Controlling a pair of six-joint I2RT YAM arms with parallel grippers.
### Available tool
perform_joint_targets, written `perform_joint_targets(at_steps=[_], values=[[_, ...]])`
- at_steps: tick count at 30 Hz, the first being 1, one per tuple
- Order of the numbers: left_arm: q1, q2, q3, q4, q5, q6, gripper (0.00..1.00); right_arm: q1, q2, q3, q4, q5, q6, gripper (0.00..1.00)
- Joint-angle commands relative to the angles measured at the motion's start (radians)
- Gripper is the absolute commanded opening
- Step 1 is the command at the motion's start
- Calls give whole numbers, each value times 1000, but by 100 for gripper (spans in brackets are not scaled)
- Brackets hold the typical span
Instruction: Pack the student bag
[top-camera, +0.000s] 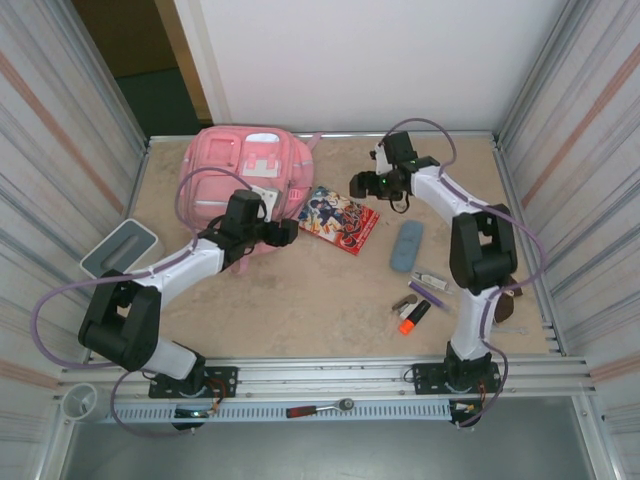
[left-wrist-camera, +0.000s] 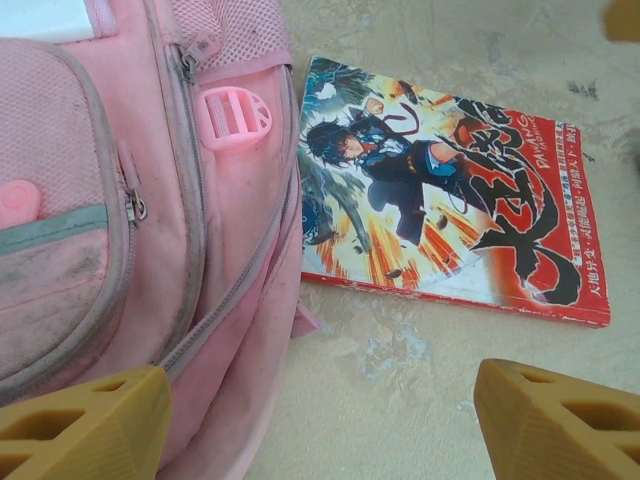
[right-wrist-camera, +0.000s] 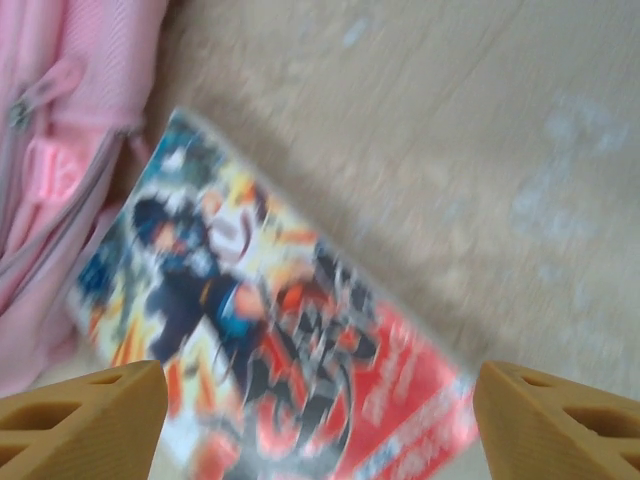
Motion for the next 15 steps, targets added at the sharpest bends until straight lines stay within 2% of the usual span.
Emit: perform_joint_targets(at_steps=[1,4,8,11,15], values=[[-17,-19,-22,5,25,-40,80,-2,145,102,4,57,-30,81],[-50,-25,-35,-3,38,-73,80,6,267,209,-58,-37,-36,81],[-110,-36,-63,-10,26,-145,80,44,315,233,-129,-125,-69,74],[-147,-46,-96,-13,37,-218,80,74,253,146,-171,-157,-92,67],[-185,-75,-176,26,57,-321,80,116,56,-112,-142,-188,-80,55]])
